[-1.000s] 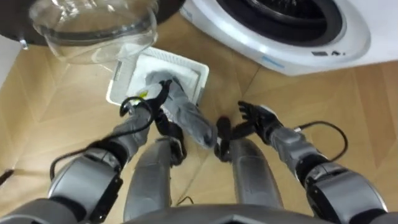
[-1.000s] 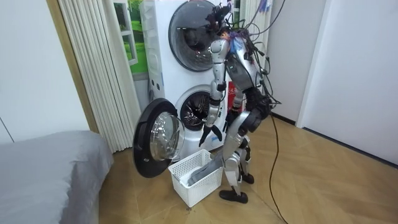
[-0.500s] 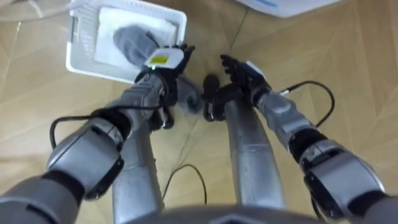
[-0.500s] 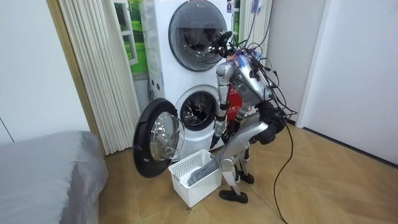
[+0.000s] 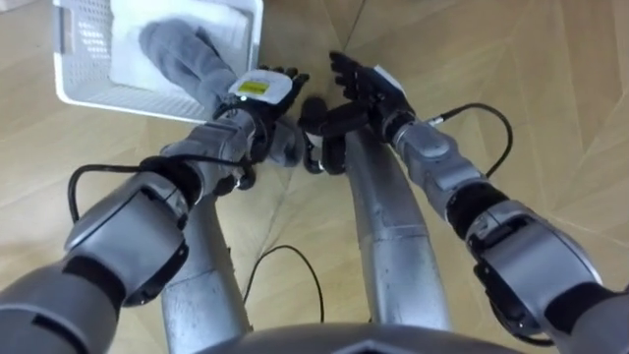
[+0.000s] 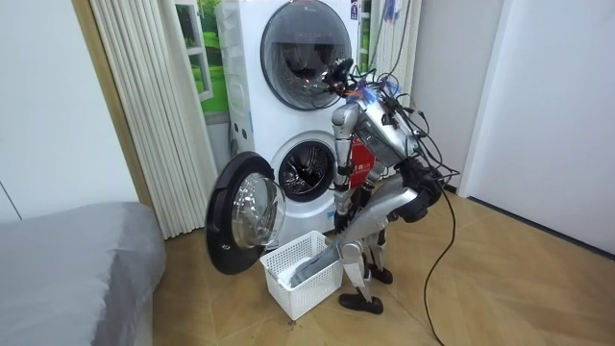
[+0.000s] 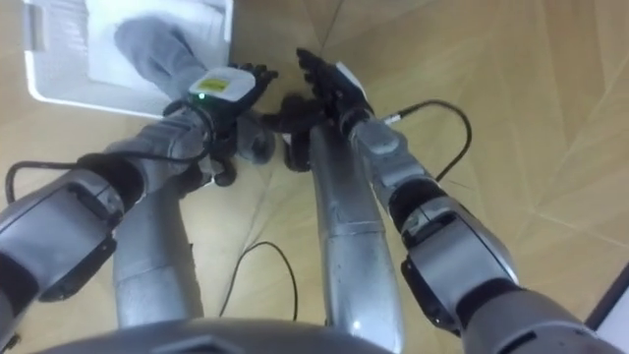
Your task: Put towel into washing machine
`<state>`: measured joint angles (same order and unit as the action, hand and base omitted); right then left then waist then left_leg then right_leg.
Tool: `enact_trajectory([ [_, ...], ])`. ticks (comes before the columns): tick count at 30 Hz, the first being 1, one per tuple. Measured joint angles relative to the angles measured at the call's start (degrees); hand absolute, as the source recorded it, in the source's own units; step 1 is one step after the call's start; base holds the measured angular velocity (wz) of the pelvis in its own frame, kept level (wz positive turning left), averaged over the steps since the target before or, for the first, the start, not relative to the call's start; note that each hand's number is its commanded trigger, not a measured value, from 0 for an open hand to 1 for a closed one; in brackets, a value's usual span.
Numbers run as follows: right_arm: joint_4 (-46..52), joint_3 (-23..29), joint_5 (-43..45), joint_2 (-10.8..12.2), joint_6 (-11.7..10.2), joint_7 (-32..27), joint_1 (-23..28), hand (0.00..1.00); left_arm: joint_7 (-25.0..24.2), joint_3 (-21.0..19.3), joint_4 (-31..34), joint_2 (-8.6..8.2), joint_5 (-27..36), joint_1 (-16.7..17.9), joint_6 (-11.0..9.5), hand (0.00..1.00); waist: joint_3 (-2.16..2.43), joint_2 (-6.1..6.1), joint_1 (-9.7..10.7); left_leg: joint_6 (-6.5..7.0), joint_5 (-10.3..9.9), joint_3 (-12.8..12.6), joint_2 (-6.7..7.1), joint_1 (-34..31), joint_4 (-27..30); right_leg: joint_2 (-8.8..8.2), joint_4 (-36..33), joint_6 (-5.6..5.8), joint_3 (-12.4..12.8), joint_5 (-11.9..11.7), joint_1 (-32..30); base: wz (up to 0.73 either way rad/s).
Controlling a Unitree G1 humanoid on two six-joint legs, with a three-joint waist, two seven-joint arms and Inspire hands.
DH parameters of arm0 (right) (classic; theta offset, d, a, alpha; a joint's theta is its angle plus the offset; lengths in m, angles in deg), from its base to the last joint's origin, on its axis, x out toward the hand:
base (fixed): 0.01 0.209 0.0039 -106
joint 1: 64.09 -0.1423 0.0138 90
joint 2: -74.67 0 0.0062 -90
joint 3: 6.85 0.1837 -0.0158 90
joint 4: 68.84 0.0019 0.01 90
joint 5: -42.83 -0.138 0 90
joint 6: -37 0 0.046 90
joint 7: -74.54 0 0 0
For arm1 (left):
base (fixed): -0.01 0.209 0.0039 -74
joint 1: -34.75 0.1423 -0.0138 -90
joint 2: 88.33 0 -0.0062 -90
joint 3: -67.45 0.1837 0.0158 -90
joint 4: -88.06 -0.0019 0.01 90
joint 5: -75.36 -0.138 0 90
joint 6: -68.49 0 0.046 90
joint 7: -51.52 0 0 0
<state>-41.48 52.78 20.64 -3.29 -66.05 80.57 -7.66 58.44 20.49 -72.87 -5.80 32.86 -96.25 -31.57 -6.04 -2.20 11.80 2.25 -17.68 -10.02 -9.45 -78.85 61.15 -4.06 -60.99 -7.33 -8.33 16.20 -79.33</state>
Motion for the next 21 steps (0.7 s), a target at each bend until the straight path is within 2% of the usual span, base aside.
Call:
enact_trajectory([
  [4, -0.6, 0.3, 0.2, 0.3, 0.0, 0.6, -0.8, 0.0, -5.5, 0.5, -0.1, 0.22, 0.3, 0.1, 0.0, 1.0, -0.01, -0.01, 0.6, -0.13, -0.1, 1.0, 0.2, -0.4, 0.0, 0.05, 0.4, 0.18, -0.2, 0.1, 0.0, 0.0],
  [11, -2.3, 0.3, 0.0, 1.4, 0.3, 1.7, -1.2, 0.0, -11.1, 3.4, -0.7, 0.46, 1.3, -0.4, 1.3, 1.0, 0.02, -0.04, 0.8, 0.0, 0.0, 1.0, 0.36, 0.1, -1.1, -0.17, 1.2, 0.3, -0.4, 0.2, 0.6, 0.03],
  [14, -2.5, 0.2, 0.0, 1.9, 0.5, 2.0, -0.2, 0.0, -14.2, 5.2, -0.6, -0.17, 1.8, 0.9, 1.3, 1.0, 0.09, -0.16, 0.9, -0.15, 0.4, 0.7, 0.96, 2.2, -3.0, -0.49, 2.5, 0.35, -0.3, 0.2, 2.3, 0.07],
  [21, -6.2, 0.5, -0.3, 1.9, 1.2, 2.9, 1.2, 0.0, -16.0, 6.6, -0.9, -1.54, 3.6, 2.9, 1.3, 1.0, 0.15, -0.14, 0.5, -0.18, 0.4, 0.5, 0.99, 8.7, -6.4, 0.12, 6.6, 1.04, -0.3, -0.2, 9.1, -0.04],
])
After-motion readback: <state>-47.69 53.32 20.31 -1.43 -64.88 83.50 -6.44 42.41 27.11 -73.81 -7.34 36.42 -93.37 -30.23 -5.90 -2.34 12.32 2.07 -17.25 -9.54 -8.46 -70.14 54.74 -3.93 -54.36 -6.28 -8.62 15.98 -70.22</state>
